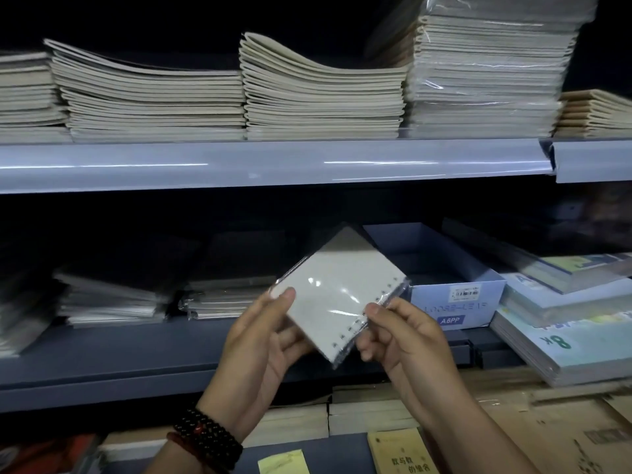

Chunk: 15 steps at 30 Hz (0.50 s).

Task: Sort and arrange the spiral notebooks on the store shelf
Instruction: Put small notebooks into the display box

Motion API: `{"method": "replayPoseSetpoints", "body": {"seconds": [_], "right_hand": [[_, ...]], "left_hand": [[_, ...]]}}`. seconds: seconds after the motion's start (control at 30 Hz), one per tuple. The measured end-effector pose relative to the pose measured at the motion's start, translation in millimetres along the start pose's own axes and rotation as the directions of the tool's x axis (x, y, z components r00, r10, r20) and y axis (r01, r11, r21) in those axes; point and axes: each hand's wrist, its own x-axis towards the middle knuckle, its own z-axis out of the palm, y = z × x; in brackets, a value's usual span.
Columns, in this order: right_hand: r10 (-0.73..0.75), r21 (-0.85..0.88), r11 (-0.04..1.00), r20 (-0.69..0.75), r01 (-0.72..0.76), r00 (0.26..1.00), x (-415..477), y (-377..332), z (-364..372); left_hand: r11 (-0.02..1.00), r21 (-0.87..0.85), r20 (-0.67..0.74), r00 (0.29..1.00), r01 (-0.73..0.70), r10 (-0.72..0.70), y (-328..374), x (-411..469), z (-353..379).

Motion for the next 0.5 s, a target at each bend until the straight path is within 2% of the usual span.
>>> {"method": "replayPoseSetpoints", "body": {"seconds": [0.1,0.2,0.27,0.37,0.5], "right_hand": [[-0.014,0.079,0.997,0.007,0.013,1.000,0.2,0.4,3.4],[-0.012,0.054,0.998,-0.032,0.014,0.999,1.1,0.2,4.7],[-0.072,0.032,0.997,-0.098,0.076,0.993,2.4,-2.0,3.0],[-0.193,-0.094,0.979,-0.169,0.180,0.966,2.7,-5.4,-1.6],[-0.282,-0.234,0.943,-0.187,0.236,0.941,-1.7,-7.9,-2.2]], "left_hand": [[0.986,0.147,0.038,0.995,0.081,-0.087,-8.1,-2.6,3.0],[0.993,0.097,-0.033,0.998,0.061,-0.058,-10.6,-0.2,3.7],[0.999,0.027,-0.062,0.997,0.044,-0.043,-8.9,2.0,2.5],[1.000,-0.010,-0.100,0.995,0.006,-0.007,-7.0,3.8,1.4],[0.999,-0.011,-0.175,0.983,-0.052,0.049,-8.3,0.7,8.5]]}}
